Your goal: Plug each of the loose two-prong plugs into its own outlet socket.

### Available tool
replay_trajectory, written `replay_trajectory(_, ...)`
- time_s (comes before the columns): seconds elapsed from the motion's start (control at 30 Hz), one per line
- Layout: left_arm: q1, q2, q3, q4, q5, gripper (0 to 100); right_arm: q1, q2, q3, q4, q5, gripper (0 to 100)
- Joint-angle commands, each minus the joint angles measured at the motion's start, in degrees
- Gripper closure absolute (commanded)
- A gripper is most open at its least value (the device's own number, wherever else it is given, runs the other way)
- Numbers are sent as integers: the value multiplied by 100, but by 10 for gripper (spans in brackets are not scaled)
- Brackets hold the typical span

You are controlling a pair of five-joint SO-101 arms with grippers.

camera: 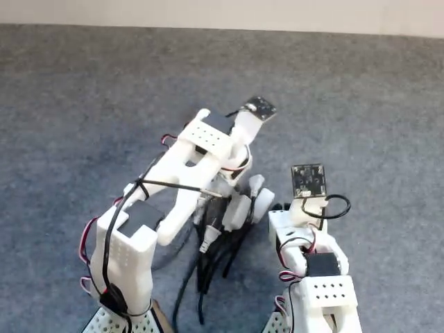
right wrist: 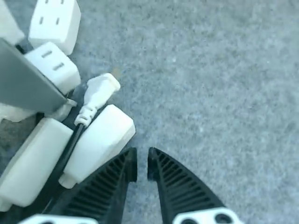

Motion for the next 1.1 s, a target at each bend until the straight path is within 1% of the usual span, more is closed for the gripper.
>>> replay_trajectory(0.0, -488, -92, -286, 176, -18, 993, -40, -84, -22, 31, 114, 943)
replay_trajectory(0.1, -840, -40, -1059, 993, -440, 995, -40, -84, -22, 31, 114, 943)
replay_trajectory(0.2, -1262, -40, -2158, 1960, -897, 995, -40, -84, -13, 31, 114, 943)
replay_trajectory(0.27, -1587, -31, -2905, 2655, -1415, 995, -40, -84, -13, 31, 114, 943)
replay_trajectory(0.3, -1763, -31, -3134, 2936, -1714, 995, -40, -84, -13, 31, 114, 943)
replay_trajectory(0.33, -1982, -84, -3108, 3033, -1960, 995, -40, -84, -13, 31, 123, 943)
replay_trajectory(0.43, -2686, -48, -2853, 3015, -2646, 995, -40, -84, -13, 31, 123, 943)
replay_trajectory(0.53, -3196, -66, -2070, 2998, -3499, 995, -40, -84, -4, 31, 123, 943)
replay_trajectory(0.63, -3433, -101, -1226, 2980, -4264, 995, -57, -92, 101, 22, 132, 943)
replay_trajectory(0.73, -3556, -347, -532, 2813, -4738, 995, -57, -92, 145, 13, 141, 943)
replay_trajectory(0.8, -3582, -760, 4, 2479, -4888, 995, -66, -92, 145, 13, 141, 943)
replay_trajectory(0.9, -3565, -1736, 1253, 1864, -5196, 995, -66, -84, 154, 13, 141, 943)
replay_trajectory(0.97, -3530, -2571, 2396, 1240, -5380, 995, -66, -84, 154, 22, 141, 943)
replay_trajectory(1.07, -3521, -3855, 4198, 53, -5609, 995, -66, -75, 145, 40, 141, 943)
